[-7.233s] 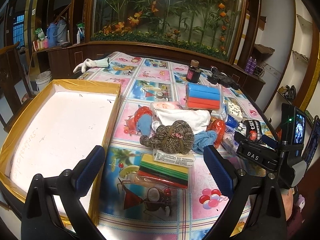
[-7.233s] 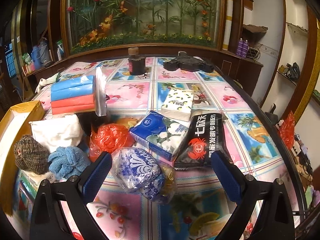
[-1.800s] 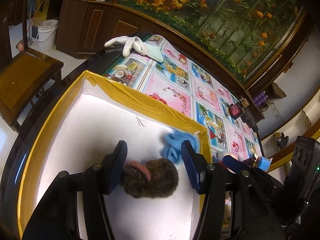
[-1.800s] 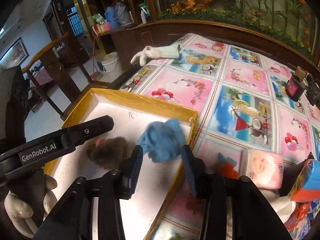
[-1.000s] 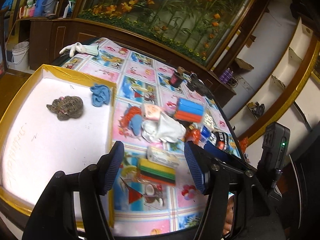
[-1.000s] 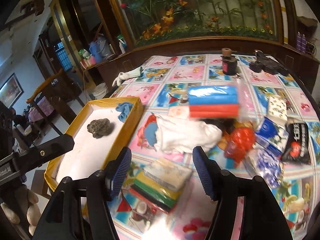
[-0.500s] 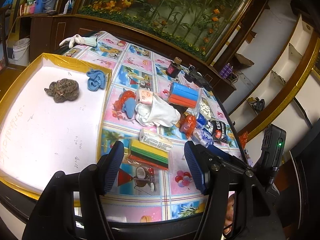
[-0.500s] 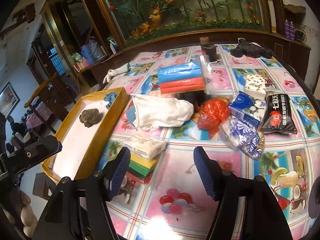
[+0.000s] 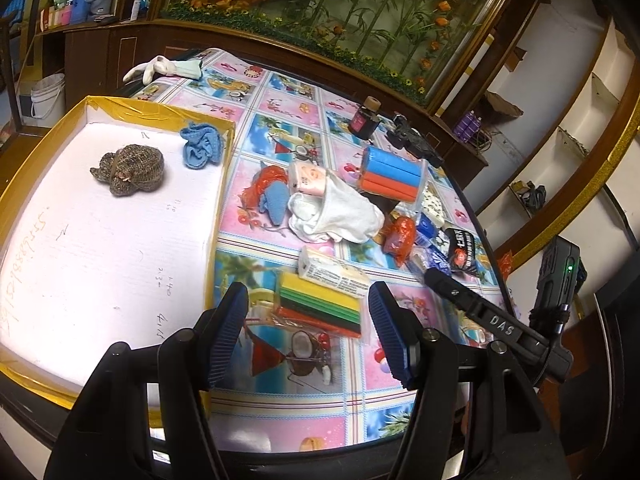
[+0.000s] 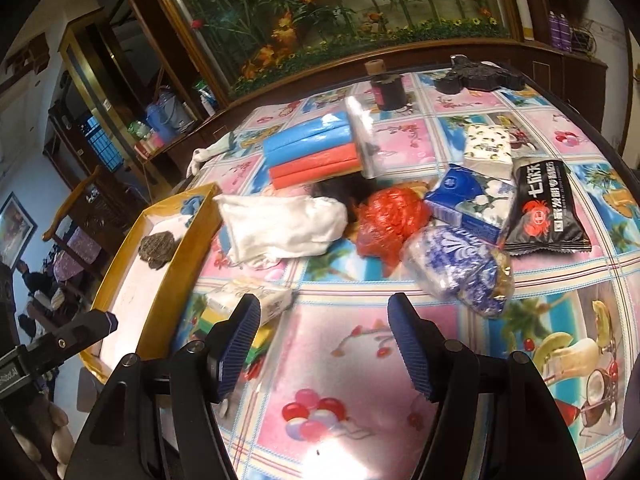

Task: Organize soft objects
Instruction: 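Move the right tool toward the blue-and-white patterned plastic bag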

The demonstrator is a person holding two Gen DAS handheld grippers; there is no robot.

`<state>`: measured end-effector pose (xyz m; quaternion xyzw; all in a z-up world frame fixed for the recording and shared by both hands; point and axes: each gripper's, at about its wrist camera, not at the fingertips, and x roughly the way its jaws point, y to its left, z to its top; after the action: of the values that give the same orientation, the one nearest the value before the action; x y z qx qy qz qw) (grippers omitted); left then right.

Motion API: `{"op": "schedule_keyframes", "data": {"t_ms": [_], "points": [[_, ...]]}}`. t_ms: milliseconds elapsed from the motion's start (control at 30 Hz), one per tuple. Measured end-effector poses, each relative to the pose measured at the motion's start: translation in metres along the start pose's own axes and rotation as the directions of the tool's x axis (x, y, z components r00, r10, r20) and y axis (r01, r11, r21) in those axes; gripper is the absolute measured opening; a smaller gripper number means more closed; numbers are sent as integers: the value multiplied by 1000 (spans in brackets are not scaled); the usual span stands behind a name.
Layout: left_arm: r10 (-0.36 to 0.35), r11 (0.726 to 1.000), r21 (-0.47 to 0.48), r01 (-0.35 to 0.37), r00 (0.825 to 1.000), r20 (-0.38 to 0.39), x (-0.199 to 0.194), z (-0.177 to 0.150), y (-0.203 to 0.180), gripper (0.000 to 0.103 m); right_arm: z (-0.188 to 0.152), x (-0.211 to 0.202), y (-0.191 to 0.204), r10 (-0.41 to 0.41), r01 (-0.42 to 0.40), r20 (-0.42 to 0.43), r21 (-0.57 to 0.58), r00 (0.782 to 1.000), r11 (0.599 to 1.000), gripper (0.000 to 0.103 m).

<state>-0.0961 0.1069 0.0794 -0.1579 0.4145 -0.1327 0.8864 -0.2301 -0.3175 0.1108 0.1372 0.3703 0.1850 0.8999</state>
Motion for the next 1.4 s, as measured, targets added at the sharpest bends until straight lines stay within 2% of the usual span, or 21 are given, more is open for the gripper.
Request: {"op": "schedule_keyframes", "data": {"t_ms": [100, 200, 433, 600, 700, 733, 767, 833, 867, 1033, 1100, 1200, 1267, 1400], "points": [[0, 1000, -1, 0, 1000, -23, 11, 0, -1, 61, 1, 1, -19, -17, 16, 4, 45, 1000, 999, 66], [17, 999, 43, -15, 999, -46, 28, 1, -11, 61, 0, -1, -34, -31, 31, -1, 80, 1000, 996, 66], [50, 995, 95, -40, 993, -111, 77, 11, -34, 61, -6, -11, -44, -39, 38, 7, 101, 999, 994, 67], [145, 964, 240, -113, 982, -121, 111, 6, -58, 61, -13, -16, -46, -38, 38, 5, 106, 999, 994, 67], [163, 951, 281, -127, 981, -109, 118, 1, -64, 60, -15, -20, -47, -43, 42, 5, 104, 999, 994, 67], [156, 953, 277, -124, 983, -98, 115, 1, -64, 48, -15, -22, -47, -45, 44, 5, 102, 999, 994, 67], [144, 956, 271, -113, 985, -98, 113, 2, -62, 26, -16, -22, -47, -47, 46, 5, 99, 999, 994, 67], [92, 968, 242, -64, 990, -107, 105, 4, -58, 10, -17, -26, -48, -53, 52, 6, 99, 999, 994, 67], [81, 970, 238, -56, 992, -98, 101, 5, -58, 7, -18, -27, -49, -54, 53, 7, 102, 999, 993, 67], [12, 977, 215, 1, 998, -57, 74, 7, -55, 7, -20, -43, -72, -74, 69, 28, 150, 997, 986, 67], [5, 979, 205, 5, 999, -50, 72, 10, -54, 8, -20, -48, -85, -82, 75, 29, 185, 996, 980, 68], [1, 985, 170, 11, 998, -67, 75, 15, -45, 17, -21, -51, -94, -97, 92, 16, 210, 995, 973, 69], [1, 991, 135, 7, 998, -65, 73, 18, -36, 20, -21, -51, -95, -116, 111, 9, 209, 993, 971, 70], [0, 995, 100, 6, 998, -60, 65, 20, -25, 20, -10, -46, -81, -124, 122, 4, 167, 992, 978, 71]]}}
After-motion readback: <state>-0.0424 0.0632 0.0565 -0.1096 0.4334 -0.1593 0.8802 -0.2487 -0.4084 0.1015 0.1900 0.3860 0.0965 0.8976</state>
